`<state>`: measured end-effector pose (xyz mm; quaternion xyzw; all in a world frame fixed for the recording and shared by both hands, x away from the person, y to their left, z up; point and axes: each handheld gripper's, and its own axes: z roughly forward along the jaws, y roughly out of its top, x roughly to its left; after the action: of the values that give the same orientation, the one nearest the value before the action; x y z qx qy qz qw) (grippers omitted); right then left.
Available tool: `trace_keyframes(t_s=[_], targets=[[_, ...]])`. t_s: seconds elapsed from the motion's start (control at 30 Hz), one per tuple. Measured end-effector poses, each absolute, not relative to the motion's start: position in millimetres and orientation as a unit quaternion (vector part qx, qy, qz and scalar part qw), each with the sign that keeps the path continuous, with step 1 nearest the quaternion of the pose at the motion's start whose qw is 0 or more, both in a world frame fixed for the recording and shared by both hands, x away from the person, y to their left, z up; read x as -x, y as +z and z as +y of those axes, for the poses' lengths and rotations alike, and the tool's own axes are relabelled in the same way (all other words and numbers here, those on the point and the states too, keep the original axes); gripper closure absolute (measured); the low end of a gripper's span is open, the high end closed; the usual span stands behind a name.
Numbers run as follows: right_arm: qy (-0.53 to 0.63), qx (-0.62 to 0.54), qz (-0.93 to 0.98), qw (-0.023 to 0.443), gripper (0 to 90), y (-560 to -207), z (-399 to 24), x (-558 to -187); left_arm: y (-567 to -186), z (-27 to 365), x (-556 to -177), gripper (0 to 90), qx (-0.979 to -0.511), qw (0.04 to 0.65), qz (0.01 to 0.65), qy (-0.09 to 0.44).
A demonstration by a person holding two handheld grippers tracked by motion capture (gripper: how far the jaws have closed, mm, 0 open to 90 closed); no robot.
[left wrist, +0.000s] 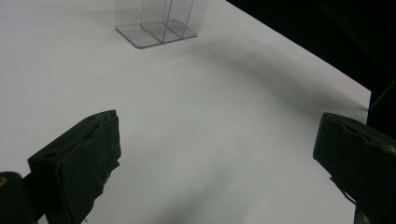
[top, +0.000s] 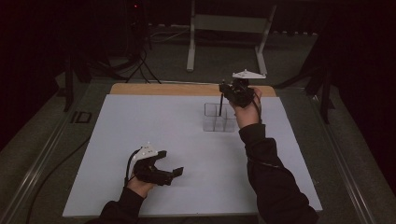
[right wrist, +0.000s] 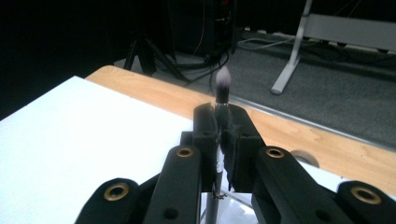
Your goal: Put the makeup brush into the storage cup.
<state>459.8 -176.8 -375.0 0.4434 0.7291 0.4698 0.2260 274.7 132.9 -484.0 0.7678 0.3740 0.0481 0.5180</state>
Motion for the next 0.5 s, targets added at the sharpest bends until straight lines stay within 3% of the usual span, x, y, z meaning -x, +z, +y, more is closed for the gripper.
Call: trace_keyframes(t_s=[0.5], targets=[[0.437, -0.461, 0.746, 0.198, 83.5, -402.8, -175.7, -467.5, -483.8, 133.2, -274.9, 1.8, -0.768, 0.517, 0.374, 0.048]])
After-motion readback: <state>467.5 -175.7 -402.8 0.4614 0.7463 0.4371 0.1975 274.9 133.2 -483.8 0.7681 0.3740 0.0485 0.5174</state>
